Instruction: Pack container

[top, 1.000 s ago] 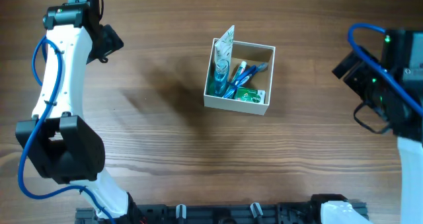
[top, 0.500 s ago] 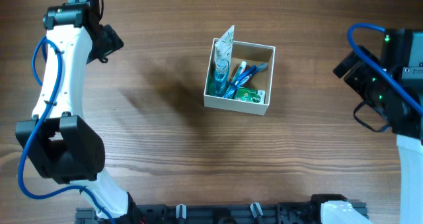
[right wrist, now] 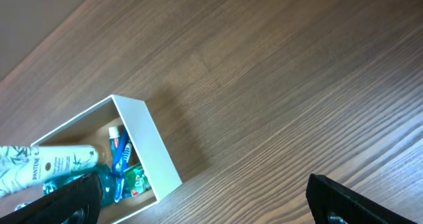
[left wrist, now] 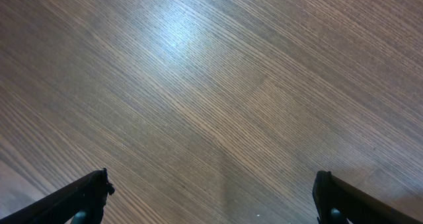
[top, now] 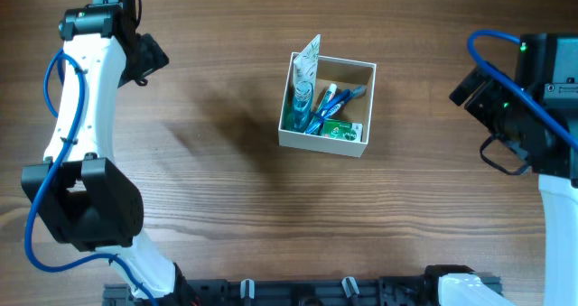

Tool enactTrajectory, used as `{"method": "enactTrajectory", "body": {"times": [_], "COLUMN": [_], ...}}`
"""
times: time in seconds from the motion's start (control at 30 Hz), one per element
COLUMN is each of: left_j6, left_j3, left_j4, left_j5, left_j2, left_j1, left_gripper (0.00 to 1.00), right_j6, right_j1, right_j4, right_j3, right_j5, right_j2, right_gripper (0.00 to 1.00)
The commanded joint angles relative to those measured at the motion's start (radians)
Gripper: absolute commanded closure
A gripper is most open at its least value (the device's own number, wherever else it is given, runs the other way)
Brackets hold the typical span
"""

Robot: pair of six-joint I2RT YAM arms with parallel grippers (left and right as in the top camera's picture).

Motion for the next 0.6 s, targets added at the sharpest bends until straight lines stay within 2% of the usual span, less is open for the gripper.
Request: {"method": "enactTrajectory", "body": {"times": [0.0,0.2,0.47,0.57], "left_j6": [-0.003,-0.003,-0.003,-0.003], "left_j3": [0.001,0.001,0.001,0.001], "left_j4": [0.000,0.000,0.000,0.000], "left_j5": [-0.009,-0.009,-0.009,-0.009], "left_j2": [0.004,0.004,0.004,0.004], "left_j1": [0.004,0.004,0.004,0.004], "left_gripper": [0.00,0.00,0.00,0.00], "right_j6": [-0.126,-0.371,-0.413,-0.449], "right_j1": [-0.003,-0.002,-0.002,-0.002], "right_j4": [0.074,0.328,0.589,0.750], "right_j3": [-0.001,-0.119,-0.505,-0.695], "right_j5": [0.002,0.008,0.009,0.008], "right_j2": [-0.023,-0.181,-0.459,-0.555], "right_gripper": [0.00,0.00,0.00,0.00]}}
